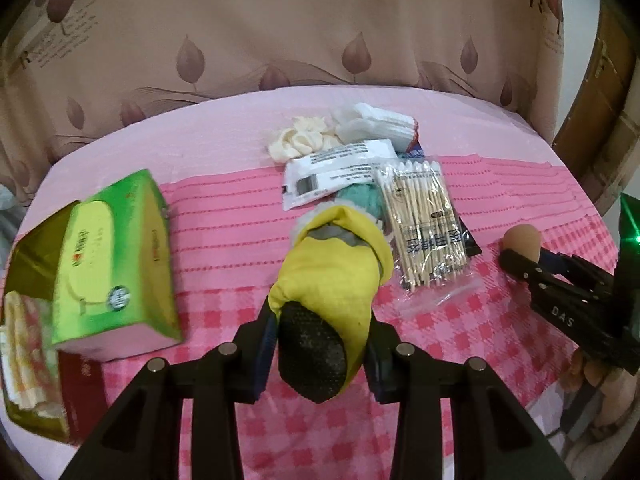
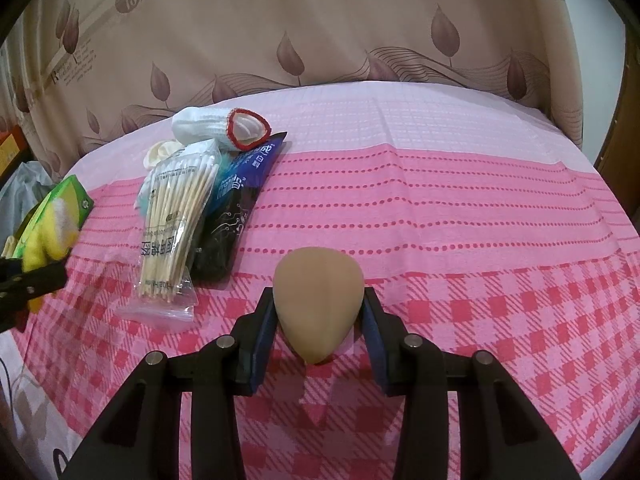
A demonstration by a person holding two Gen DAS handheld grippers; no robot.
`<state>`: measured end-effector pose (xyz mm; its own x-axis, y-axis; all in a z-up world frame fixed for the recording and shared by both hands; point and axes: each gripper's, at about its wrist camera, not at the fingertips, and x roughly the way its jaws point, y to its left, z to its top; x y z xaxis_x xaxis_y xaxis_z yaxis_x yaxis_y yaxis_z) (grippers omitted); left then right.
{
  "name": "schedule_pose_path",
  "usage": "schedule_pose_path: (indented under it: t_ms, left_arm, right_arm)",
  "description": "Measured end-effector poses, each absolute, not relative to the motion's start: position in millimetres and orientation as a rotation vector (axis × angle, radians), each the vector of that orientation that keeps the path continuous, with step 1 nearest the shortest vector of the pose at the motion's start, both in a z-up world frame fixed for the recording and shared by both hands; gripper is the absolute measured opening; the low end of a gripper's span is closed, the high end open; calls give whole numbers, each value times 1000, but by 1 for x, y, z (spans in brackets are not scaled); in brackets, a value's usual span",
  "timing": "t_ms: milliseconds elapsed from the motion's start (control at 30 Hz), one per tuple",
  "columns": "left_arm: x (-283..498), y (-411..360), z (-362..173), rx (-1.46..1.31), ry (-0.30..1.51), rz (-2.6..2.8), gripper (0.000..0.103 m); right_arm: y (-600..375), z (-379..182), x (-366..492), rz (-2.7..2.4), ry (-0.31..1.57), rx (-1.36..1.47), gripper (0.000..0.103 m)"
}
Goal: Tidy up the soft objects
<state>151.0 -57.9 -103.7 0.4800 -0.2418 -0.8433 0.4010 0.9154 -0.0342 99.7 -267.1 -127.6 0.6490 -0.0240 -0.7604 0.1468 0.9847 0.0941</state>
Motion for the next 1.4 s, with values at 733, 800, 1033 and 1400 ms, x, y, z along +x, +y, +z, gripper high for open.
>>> schedule_pose_path:
  t_ms: [733,800,1033,1400]
  left_arm:
    - [151,48,-49,110,907,-179,38]
    - [154,65,-47,101,902,-146,38]
    - [166,113,-46,75,900,-34,38]
    - [185,164,-65,26,948,82,38]
  right_arm:
    - [-264,-129,101,-106,864,139,38]
    - [-263,-129,101,-108,865,135,38]
    - [-263,-129,101,-115,869,123,38]
    - [-257,-128,103,-126,875,103,38]
